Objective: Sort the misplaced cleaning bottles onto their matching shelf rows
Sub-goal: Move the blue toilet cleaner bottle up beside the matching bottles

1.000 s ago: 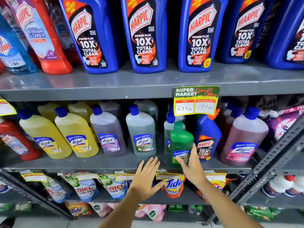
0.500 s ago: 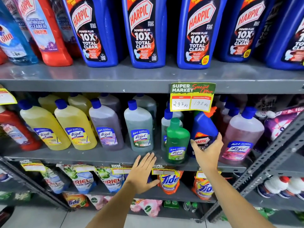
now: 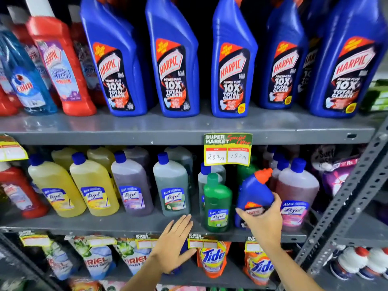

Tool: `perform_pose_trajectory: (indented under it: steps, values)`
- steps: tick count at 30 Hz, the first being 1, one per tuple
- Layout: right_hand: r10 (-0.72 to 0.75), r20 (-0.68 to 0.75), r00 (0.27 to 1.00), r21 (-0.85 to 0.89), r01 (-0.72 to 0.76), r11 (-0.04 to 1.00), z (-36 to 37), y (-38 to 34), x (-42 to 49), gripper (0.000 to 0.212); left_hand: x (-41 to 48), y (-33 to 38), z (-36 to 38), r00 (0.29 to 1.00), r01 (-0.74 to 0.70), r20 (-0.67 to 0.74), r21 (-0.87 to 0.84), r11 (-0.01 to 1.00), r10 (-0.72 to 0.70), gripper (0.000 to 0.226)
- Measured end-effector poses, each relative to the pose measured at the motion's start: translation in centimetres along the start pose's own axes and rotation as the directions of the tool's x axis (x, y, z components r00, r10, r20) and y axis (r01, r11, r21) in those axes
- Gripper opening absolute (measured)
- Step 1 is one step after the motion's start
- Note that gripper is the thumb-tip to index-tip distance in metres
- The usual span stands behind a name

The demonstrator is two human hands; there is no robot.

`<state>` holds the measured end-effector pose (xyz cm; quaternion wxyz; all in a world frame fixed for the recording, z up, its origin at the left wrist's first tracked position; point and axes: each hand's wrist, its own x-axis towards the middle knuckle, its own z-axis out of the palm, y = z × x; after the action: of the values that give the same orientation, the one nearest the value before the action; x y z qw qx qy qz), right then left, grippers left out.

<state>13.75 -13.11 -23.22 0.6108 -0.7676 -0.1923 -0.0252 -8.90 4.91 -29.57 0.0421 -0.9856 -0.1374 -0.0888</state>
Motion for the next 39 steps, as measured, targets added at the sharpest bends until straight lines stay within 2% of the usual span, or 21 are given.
perform_pose_trajectory:
  steps: [2,4,7,9,10,12,15,17,23,33,39]
  values:
    - [0.008,-0.004,1.0,0.057,-0.007,0.998,-2.1,-0.7,-1.4,0.109,0.5,0.7,-2.3,0.988,-0.083,-0.138,-0.061,0.995,0.074,0.065]
    - [0.002,-0.039,0.999,0.098,0.001,0.995,-4.3,-1.5,-2.7,0.113,1.8,1.3,-5.5,0.936,-0.18,-0.318,-0.07,0.981,0.15,0.062]
    - [-0.091,-0.122,0.988,0.14,0.108,0.984,-7.5,-4.6,-3.1,0.122,4.5,2.1,-12.3,0.742,-0.326,-0.637,-0.07,0.943,0.209,0.056]
    - [-0.162,-0.108,0.981,0.211,0.181,0.961,-9.3,-7.7,-2.6,0.122,6.4,2.2,-17.5,0.63,-0.329,-0.753,-0.038,0.944,0.19,0.053]
    - [-0.2,-0.103,0.974,0.249,0.22,0.943,-10.2,-9.4,-2.0,0.125,7.5,2.1,-20.1,0.612,-0.294,-0.771,-0.019,0.956,0.173,0.054]
    - [-0.268,-0.122,0.956,0.283,0.292,0.914,-11.7,-13.3,-0.3,0.123,9.4,1.5,-24.2,0.668,-0.185,-0.732,0.015,0.983,0.137,0.06]
    - [-0.386,-0.213,0.898,0.227,0.43,0.874,-13.0,-19.0,2.6,0.113,10.9,1.0,-27.0,0.847,-0.001,-0.532,0.028,1.0,0.016,0.066]
    - [-0.428,-0.256,0.867,0.169,0.476,0.863,-13.4,-22.2,4.5,0.11,11.2,0.8,-27.0,0.883,0.044,-0.469,0.039,0.998,-0.021,0.068]
    - [-0.459,-0.272,0.845,-0.028,0.47,0.882,-12.4,-27.4,9.2,0.108,11.3,0.4,-26.2,0.866,0.031,-0.5,0.0,1.0,-0.027,0.064]
    - [-0.502,-0.189,0.844,-0.237,0.457,0.858,-10.7,-27.8,11.2,0.087,11.4,1.0,-25.8,0.835,0.044,-0.545,-0.066,0.997,-0.073,0.058]
    - [-0.463,-0.109,0.88,-0.313,0.411,0.856,-10.3,-28.3,12.3,0.103,11.3,1.7,-26.0,0.829,0.073,-0.548,-0.097,0.993,-0.114,0.057]
